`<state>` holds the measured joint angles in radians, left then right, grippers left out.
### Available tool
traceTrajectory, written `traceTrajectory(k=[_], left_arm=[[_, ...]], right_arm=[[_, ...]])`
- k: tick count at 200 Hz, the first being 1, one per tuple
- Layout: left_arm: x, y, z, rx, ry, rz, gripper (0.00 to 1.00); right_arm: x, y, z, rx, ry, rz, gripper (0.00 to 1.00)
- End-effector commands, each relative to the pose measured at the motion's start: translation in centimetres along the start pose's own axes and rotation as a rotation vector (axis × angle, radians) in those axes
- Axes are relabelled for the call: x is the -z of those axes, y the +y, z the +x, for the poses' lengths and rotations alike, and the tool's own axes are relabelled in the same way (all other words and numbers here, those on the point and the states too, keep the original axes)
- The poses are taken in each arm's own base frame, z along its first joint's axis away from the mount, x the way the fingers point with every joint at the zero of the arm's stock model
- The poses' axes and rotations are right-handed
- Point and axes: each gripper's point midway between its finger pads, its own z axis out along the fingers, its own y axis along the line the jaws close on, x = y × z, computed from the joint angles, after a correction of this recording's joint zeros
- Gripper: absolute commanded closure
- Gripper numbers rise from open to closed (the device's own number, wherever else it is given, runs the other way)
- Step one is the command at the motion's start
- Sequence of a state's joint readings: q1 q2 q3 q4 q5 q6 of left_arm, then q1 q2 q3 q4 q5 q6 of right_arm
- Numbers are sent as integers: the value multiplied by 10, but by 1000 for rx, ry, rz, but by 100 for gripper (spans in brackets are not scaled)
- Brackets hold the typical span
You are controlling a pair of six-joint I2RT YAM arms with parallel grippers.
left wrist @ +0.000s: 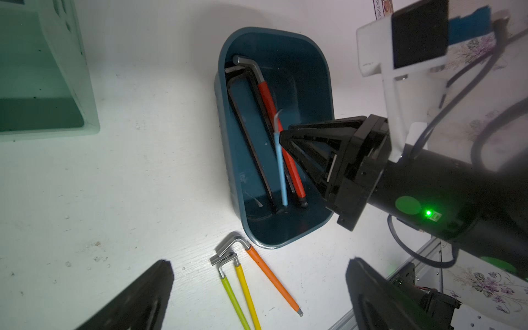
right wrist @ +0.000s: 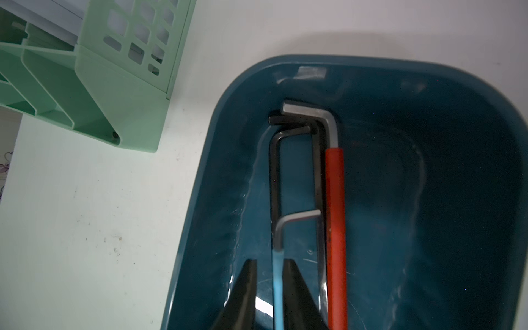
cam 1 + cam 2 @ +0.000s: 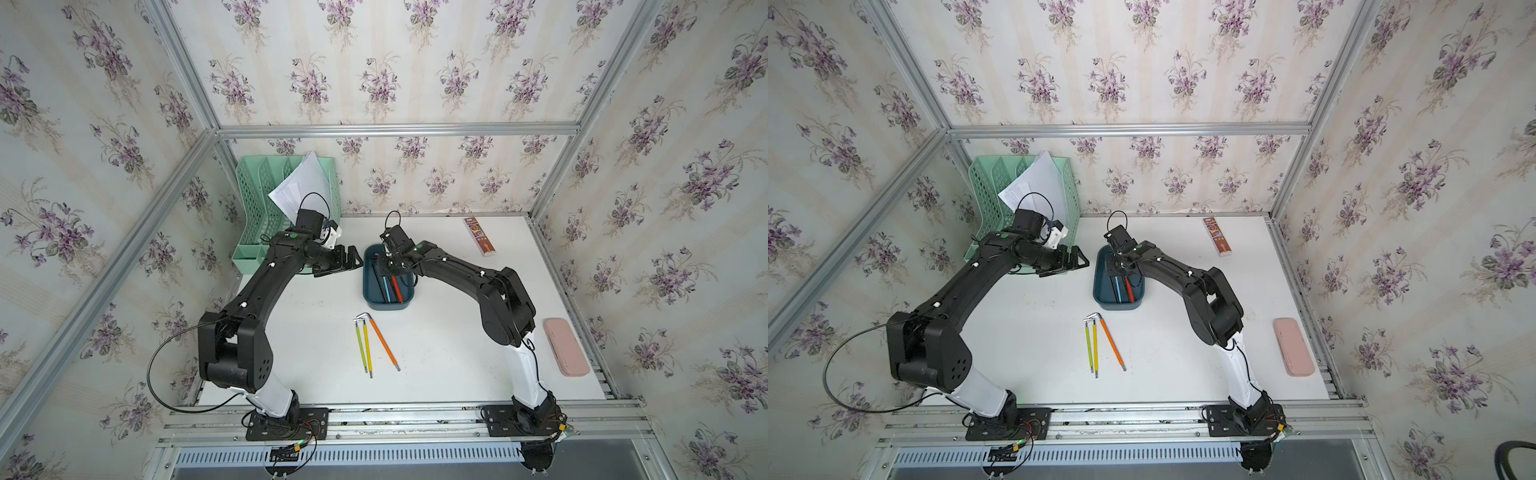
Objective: Put the hex key on the desktop into the storage box
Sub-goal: Place the Allen key in the storage box, then pick up the Allen key from the center of the board.
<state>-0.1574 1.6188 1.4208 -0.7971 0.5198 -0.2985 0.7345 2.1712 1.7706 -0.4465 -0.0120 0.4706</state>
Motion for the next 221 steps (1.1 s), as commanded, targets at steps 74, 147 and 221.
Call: traceTrajectory(k=[74,147,221], left_arm=[[0,2,0,2,3,-8,1],[6,1,-3,-12,-30,-20,1],[6,6,-5,-11,-38,-42,1]], right_arm=[[42,-2,-14,25,-82,12,41],[92,-12,27,81,-113,-12,39],[98,14,126,275,23,-22,39]])
